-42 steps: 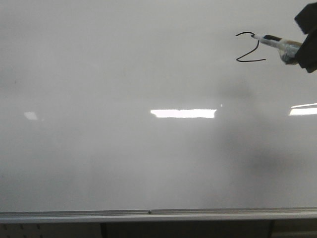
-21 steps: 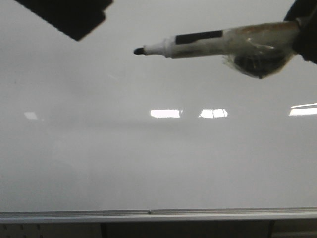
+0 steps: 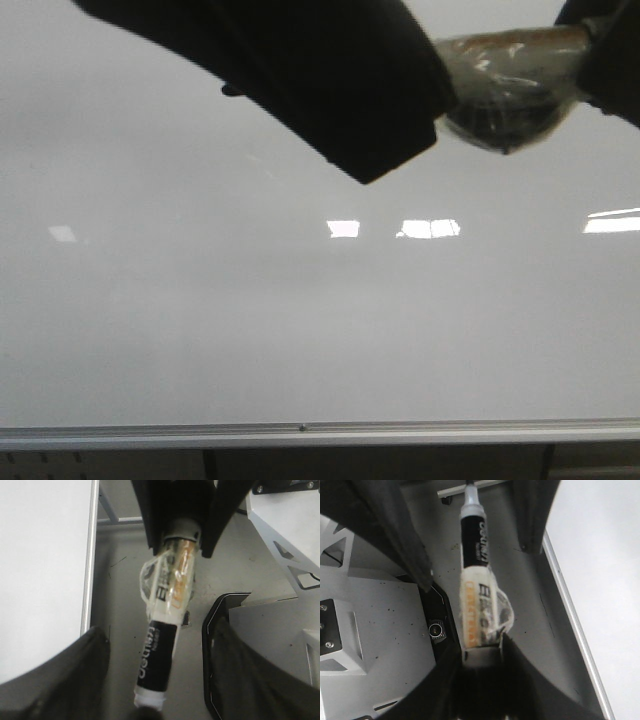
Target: Write number 2 on whiteboard
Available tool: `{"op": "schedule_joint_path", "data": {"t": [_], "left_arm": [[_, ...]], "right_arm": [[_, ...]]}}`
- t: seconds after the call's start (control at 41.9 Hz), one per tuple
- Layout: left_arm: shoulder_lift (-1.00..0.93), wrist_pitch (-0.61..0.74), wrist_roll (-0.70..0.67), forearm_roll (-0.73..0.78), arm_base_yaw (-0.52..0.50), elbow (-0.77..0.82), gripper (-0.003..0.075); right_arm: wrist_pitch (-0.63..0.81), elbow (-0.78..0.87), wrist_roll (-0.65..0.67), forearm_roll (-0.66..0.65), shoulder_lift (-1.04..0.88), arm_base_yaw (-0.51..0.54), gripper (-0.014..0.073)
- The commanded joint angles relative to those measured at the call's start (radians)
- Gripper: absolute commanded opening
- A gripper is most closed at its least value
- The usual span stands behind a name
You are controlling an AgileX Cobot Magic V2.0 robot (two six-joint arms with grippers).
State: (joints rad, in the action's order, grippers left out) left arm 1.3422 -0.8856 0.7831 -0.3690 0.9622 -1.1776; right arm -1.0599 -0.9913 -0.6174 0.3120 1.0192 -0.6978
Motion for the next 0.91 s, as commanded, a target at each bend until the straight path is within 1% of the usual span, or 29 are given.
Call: {"op": "schedule_joint_path", "data": {"t": [0.0, 0.072, 0.143, 0.167, 0.215, 0.262, 0.358, 0.406, 0.477, 0.549, 0.573, 0.597, 0.668, 0.716, 0.764, 0.811, 0.883], "left_arm": [[-0.025, 0.049, 0.002, -0.035, 0.007, -0.035, 0.0277], [-0.025, 0.049, 0.002, -0.035, 0.007, -0.035, 0.0167], [-0.025, 0.049, 0.002, -0.035, 0.007, -0.035, 0.0087], [-0.025, 0.049, 0.002, -0.035, 0.007, -0.035, 0.0062], [-0.025, 0.049, 0.002, -0.035, 0.007, -0.035, 0.0024], [-0.025, 0.049, 0.002, -0.035, 0.007, -0.035, 0.0007], [-0.025, 0.040, 0.000, -0.031, 0.007, -0.035, 0.0008], [-0.025, 0.030, -0.001, -0.025, 0.007, -0.035, 0.0008], [-0.025, 0.018, -0.016, 0.008, 0.007, -0.035, 0.0009], [-0.025, 0.004, -0.117, 0.116, 0.007, -0.046, 0.0009], [-0.025, -0.011, -0.186, 0.188, 0.007, -0.053, 0.0009], [-0.025, -0.016, -0.250, 0.246, 0.007, -0.058, 0.0009], [-0.032, -0.038, -0.509, 0.466, 0.007, -0.061, 0.0009], [-0.047, -0.056, -0.728, 0.641, -0.007, -0.059, 0.0009], [-0.077, -0.058, -0.852, 0.714, -0.038, -0.048, 0.0009], [-0.114, -0.043, -0.898, 0.737, -0.086, -0.027, 0.0009], [-0.189, 0.008, -0.923, 0.733, -0.212, 0.022, 0.0009]], "right_arm": [[0.045, -0.035, -0.013, 0.029, -0.021, -0.001, -0.0022], [0.045, -0.035, -0.013, 0.029, -0.021, -0.001, -0.0020], [0.045, -0.035, -0.013, 0.029, -0.021, -0.001, 0.0010], [0.045, -0.035, -0.013, 0.029, -0.021, -0.001, 0.0031], [0.045, -0.035, -0.013, 0.029, -0.021, -0.001, 0.0115], [0.045, -0.035, -0.013, 0.025, -0.021, -0.001, 0.0226], [0.018, -0.035, -0.011, -0.012, -0.028, 0.002, 0.0436], [-0.010, -0.035, 0.014, -0.044, -0.047, 0.015, 0.0490], [-0.042, -0.035, 0.105, -0.124, -0.095, 0.063, 0.0498], [-0.057, -0.035, 0.232, -0.241, -0.154, 0.125, 0.0498], [-0.058, -0.035, 0.302, -0.295, -0.177, 0.152, 0.0498], [-0.058, -0.034, 0.341, -0.330, -0.193, 0.170, 0.0498], [-0.057, -0.033, 0.436, -0.411, -0.235, 0.221, 0.0498], [-0.058, -0.031, 0.449, -0.432, -0.253, 0.237, 0.0497], [-0.055, -0.027, 0.449, -0.433, -0.259, 0.238, 0.0497], [-0.054, -0.021, 0.449, -0.433, -0.259, 0.238, 0.0497], [-0.036, 0.004, 0.449, -0.433, -0.259, 0.238, 0.0497]]}}
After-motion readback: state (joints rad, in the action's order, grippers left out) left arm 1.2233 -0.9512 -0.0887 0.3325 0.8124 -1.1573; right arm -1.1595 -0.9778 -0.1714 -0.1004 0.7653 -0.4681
